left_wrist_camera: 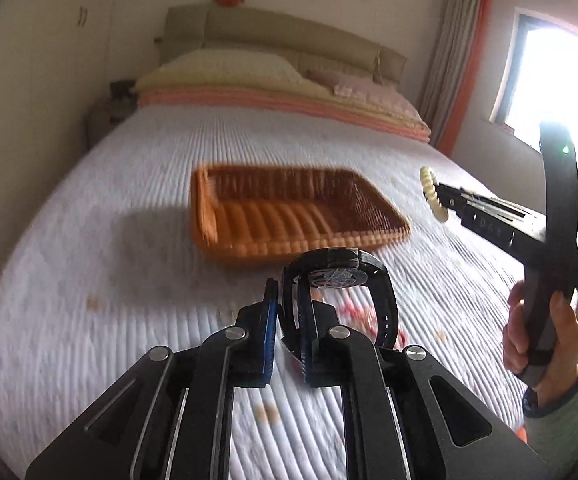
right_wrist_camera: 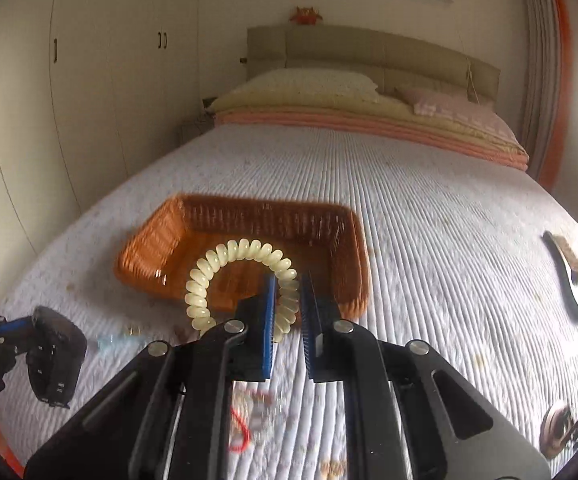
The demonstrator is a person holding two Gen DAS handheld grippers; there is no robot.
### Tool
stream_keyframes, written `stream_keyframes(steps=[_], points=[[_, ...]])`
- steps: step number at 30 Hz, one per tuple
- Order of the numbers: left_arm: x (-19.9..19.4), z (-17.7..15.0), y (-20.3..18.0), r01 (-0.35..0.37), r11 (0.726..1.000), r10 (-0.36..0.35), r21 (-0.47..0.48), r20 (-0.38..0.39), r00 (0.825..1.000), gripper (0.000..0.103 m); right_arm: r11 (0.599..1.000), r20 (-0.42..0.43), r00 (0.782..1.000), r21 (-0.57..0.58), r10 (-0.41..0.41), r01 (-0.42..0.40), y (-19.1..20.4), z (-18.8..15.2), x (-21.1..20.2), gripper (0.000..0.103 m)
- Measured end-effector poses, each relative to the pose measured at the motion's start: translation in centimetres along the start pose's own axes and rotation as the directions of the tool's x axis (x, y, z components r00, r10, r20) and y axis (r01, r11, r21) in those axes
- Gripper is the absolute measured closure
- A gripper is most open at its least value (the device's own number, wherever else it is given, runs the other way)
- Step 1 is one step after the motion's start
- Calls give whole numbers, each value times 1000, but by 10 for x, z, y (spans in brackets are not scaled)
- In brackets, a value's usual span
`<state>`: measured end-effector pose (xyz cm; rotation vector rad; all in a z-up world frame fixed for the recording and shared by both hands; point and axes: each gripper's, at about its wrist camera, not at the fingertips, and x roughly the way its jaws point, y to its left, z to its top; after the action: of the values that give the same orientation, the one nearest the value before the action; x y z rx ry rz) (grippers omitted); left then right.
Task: Organize jewelry
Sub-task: 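Carry the watch and hair tie with both tools over the wicker basket, then open both tools to drop the watch and hair tie into the basket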
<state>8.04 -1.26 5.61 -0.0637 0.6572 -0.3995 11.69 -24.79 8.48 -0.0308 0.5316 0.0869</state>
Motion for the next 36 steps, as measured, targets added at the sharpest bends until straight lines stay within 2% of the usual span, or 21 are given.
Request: stream_keyframes(steps=[4,7,11,15,19,23,25,26,27,29,33,36], points=[[33,49,5,-5,1000,4,19,31,1000,95,999,-59,998,42,29,-27,-8,26,43,93],[74,73,9,-13,1000,13,23,6,1000,95,998,-132,991,63,24,-16,-14,37,85,93],[125,83,15,-35,999,38,34,-73,997,95,996,-258,966,87,30,-8,-19,39,141,93],[160,81,17,-62,997,67,39,-140,988,95,998,-327,945,69,10,13,-14,27,168,93],[173,70,17,-74,996,81,46,-169,982,95,999,-368,930,40,-3,19,-5,18,185,93],[180,66,20,-71,996,79,50,-180,980,92,998,-381,924,47,-10,30,-4,14,187,92],[177,67,21,-30,998,38,46,-167,985,88,997,-369,929,78,24,5,-7,12,181,89],[172,68,20,-18,999,25,45,-154,988,87,997,-361,932,77,26,2,-10,12,177,81],[165,70,19,-15,999,22,48,-138,990,80,998,-340,940,63,15,6,-8,13,169,70],[144,72,19,14,999,-10,45,-98,995,78,999,-297,955,50,23,-9,-5,17,147,63],[92,75,23,82,996,-82,18,-20,996,72,996,-202,976,45,83,-75,0,21,93,63],[51,73,26,98,995,-98,13,37,994,68,995,-144,985,23,96,-94,4,18,46,63]])
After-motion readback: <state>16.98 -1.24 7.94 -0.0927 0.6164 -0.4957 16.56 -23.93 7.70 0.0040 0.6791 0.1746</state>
